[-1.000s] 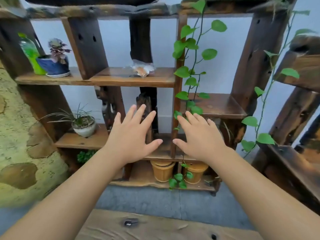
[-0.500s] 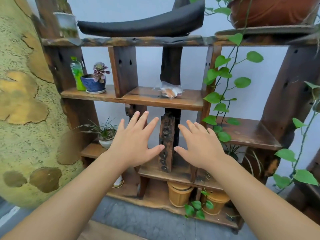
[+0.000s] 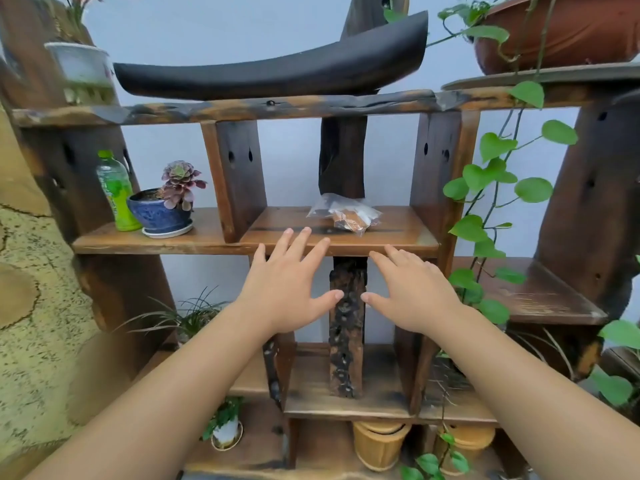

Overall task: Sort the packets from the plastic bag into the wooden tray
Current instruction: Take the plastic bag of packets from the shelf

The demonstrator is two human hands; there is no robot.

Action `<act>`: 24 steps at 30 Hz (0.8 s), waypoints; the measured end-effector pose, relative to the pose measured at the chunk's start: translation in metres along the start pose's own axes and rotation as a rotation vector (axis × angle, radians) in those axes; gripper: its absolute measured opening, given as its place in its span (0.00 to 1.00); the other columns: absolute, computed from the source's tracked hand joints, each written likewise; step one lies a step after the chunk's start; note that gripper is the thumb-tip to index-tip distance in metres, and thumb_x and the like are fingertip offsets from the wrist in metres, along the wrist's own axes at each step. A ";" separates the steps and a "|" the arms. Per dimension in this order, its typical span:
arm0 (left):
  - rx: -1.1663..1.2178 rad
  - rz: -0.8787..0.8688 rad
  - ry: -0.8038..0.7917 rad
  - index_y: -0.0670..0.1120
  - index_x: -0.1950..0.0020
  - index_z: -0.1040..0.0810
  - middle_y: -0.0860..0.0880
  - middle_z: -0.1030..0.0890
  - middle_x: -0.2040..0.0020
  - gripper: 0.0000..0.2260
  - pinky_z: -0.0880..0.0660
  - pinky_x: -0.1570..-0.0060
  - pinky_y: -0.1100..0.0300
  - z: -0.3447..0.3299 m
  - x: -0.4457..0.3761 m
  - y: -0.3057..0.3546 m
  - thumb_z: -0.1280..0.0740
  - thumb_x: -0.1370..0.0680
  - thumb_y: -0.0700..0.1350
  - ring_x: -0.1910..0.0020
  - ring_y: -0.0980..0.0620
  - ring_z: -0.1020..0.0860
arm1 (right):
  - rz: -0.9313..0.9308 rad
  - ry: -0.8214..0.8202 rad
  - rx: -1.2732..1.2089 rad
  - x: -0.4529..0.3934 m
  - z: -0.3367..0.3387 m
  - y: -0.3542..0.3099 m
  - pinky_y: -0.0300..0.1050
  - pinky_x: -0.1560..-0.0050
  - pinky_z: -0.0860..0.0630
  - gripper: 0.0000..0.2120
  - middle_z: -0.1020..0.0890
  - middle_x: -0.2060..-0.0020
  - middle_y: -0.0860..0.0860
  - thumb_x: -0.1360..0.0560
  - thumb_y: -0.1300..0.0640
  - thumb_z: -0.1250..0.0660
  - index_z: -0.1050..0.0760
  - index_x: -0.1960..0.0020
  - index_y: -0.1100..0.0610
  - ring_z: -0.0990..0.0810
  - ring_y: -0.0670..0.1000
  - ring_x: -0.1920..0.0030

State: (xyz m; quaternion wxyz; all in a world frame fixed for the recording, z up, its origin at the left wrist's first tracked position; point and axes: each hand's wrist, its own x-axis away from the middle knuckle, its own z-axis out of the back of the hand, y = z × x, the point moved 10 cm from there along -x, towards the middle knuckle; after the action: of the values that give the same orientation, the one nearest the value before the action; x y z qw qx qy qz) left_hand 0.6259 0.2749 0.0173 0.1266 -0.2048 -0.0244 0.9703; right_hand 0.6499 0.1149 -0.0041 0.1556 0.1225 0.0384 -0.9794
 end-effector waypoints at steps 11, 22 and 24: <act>0.198 0.007 -0.273 0.55 0.21 0.52 0.48 0.45 0.20 0.39 0.40 0.28 0.40 -0.109 -0.148 -0.072 0.47 0.27 0.71 0.23 0.43 0.45 | -0.153 -0.041 0.010 -0.169 -0.034 0.013 0.57 0.41 0.25 0.35 0.29 0.31 0.51 0.25 0.37 0.40 0.44 0.23 0.48 0.28 0.58 0.33; 0.456 0.102 -0.380 0.65 0.23 0.56 0.46 0.40 0.22 0.35 0.45 0.29 0.35 -0.196 -0.262 -0.063 0.52 0.28 0.73 0.24 0.38 0.42 | -0.236 -0.012 -0.136 -0.274 -0.079 0.088 0.60 0.31 0.34 0.24 0.34 0.26 0.56 0.19 0.42 0.50 0.34 0.28 0.52 0.35 0.61 0.28; 0.470 0.124 -0.366 0.64 0.23 0.51 0.47 0.39 0.22 0.34 0.45 0.29 0.36 -0.203 -0.281 -0.067 0.53 0.28 0.73 0.25 0.39 0.40 | -0.286 0.007 -0.228 -0.292 -0.085 0.105 0.59 0.33 0.33 0.23 0.29 0.31 0.56 0.20 0.41 0.50 0.28 0.35 0.52 0.33 0.61 0.31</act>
State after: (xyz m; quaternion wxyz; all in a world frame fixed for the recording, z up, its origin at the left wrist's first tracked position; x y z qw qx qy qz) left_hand 0.9716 0.2665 -0.0520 0.1045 0.0072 0.1909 0.9760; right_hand 0.9717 0.1109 -0.0162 0.0275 0.1008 0.1666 -0.9805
